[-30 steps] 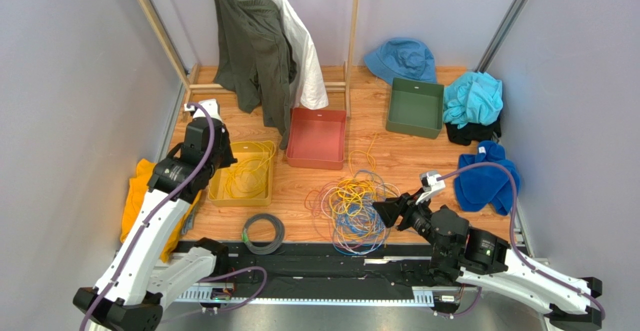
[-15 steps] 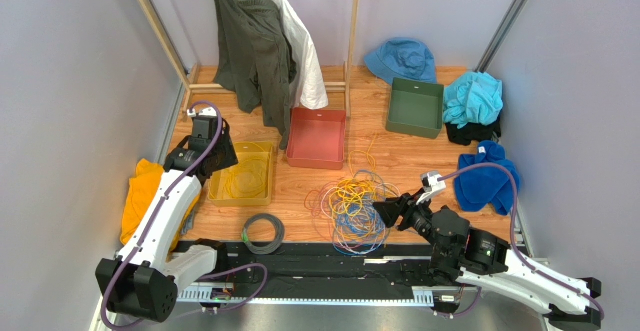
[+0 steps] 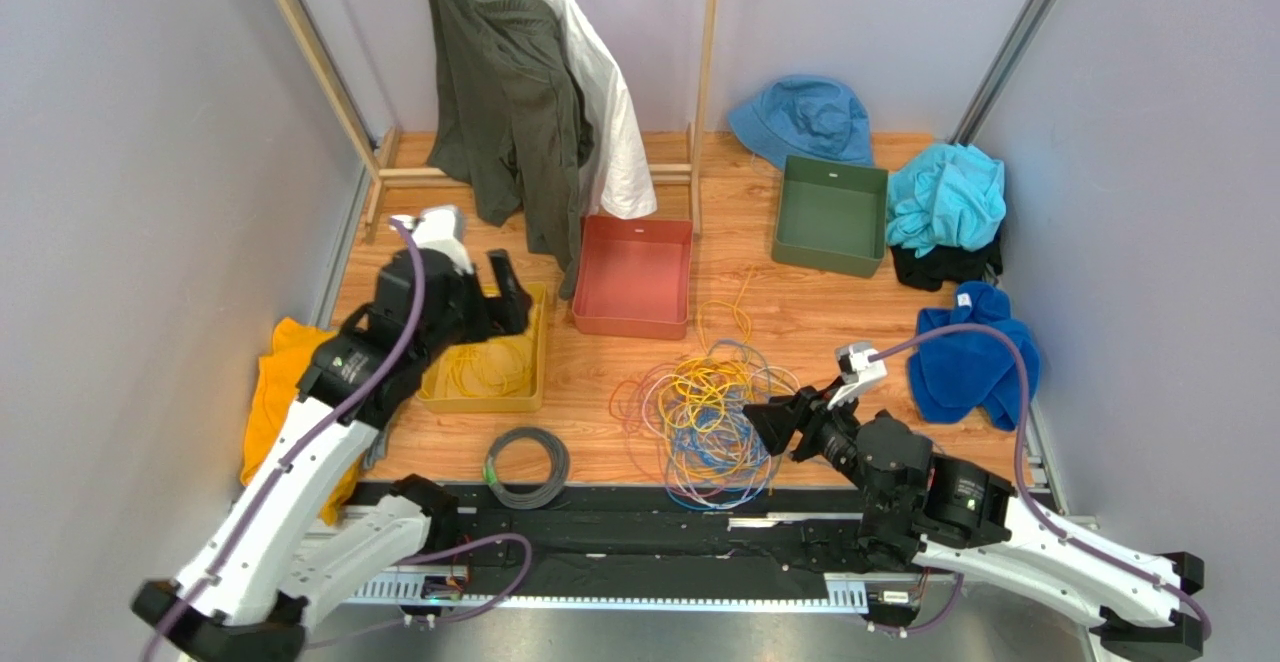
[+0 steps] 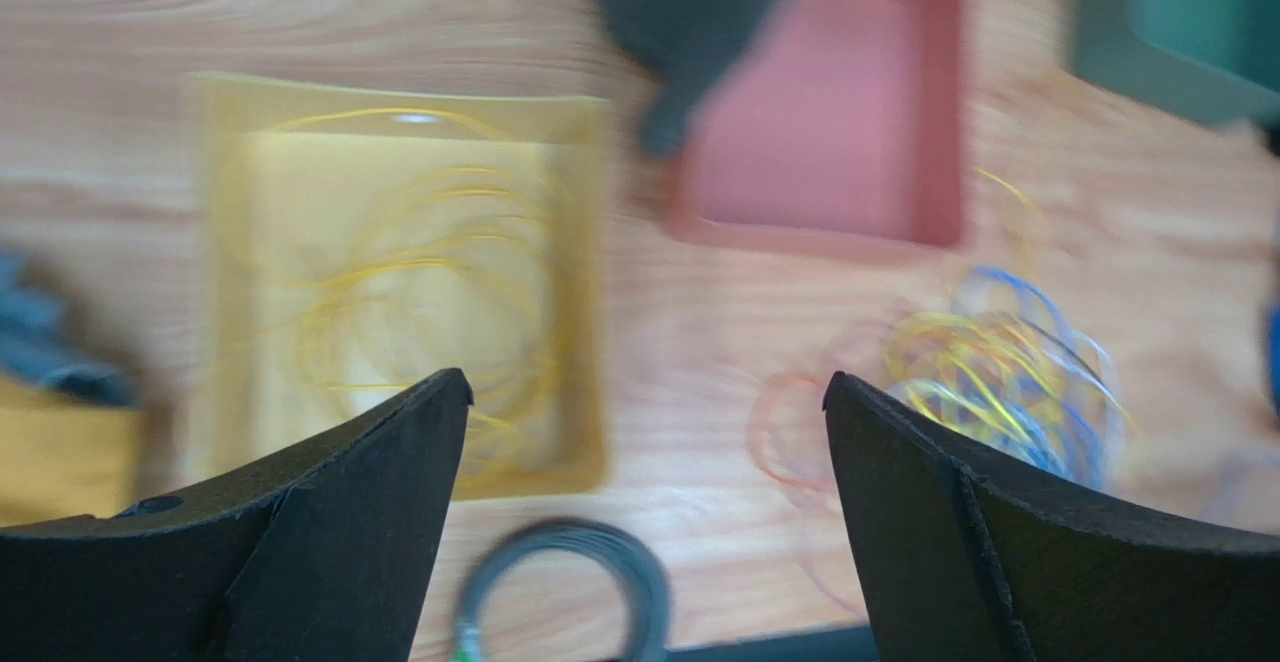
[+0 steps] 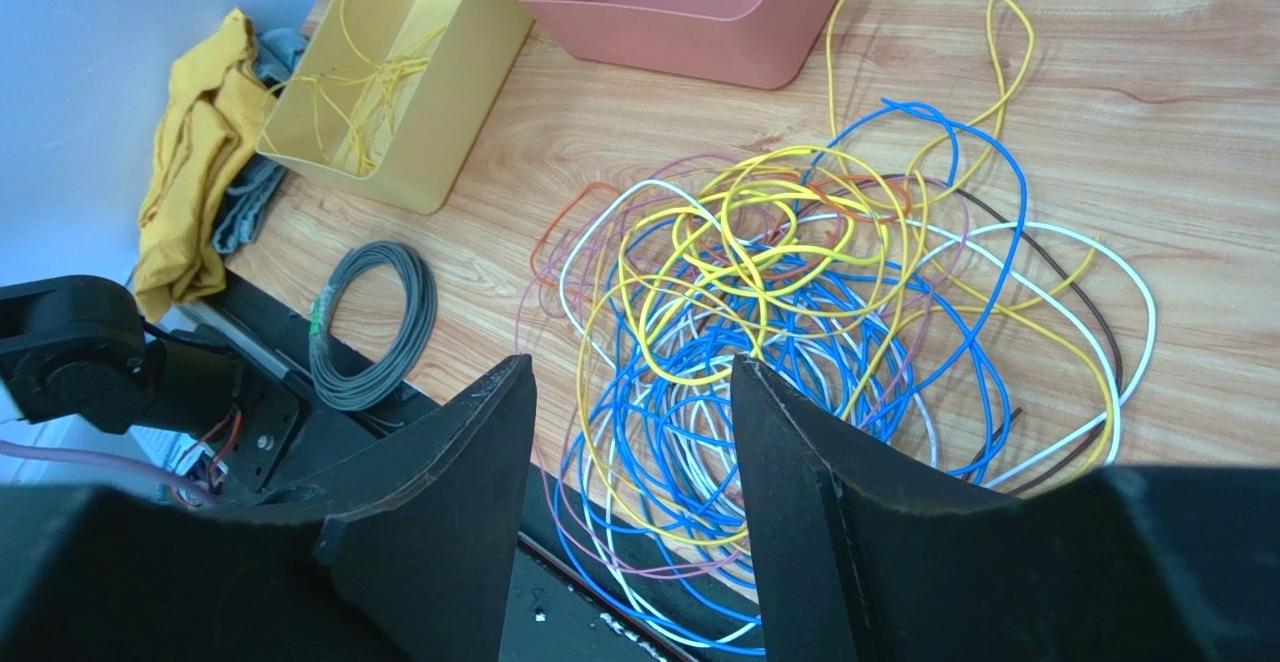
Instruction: Untangle the cables
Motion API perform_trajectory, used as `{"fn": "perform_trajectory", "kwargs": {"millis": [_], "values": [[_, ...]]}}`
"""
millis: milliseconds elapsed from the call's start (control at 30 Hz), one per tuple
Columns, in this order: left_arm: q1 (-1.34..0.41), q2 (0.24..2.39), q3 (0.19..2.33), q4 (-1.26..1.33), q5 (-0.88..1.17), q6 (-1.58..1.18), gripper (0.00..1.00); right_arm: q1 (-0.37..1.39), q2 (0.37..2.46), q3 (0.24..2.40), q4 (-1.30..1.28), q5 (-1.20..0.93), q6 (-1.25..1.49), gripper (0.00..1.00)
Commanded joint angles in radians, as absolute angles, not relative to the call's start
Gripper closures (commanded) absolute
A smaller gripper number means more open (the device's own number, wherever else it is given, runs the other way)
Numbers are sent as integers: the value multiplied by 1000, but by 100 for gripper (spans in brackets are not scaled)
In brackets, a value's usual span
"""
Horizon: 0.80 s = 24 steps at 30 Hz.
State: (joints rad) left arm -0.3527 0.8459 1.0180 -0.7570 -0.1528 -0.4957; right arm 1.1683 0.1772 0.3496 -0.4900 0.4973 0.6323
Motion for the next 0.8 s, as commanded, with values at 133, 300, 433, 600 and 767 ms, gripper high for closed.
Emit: {"fn": "perform_trajectory", "kwargs": {"millis": [133,300,433,600,767], "values": [[-1023,1017,956,-531,-460,-722,1,1170,218,350,-426,558,680,45],[-1069,1216,876,-260,-264,-782,1,1170,184,338,-440,568,692,46],[-1097,1287,741,-5,-181,-778,1,1170,167,344,-475,569,696,48],[-1137,1468,842,6,-152,-712,10,1170,173,351,-509,587,696,48],[-1150,1546,847,96,-124,-735,24,1170,173,351,-520,592,696,48]]}}
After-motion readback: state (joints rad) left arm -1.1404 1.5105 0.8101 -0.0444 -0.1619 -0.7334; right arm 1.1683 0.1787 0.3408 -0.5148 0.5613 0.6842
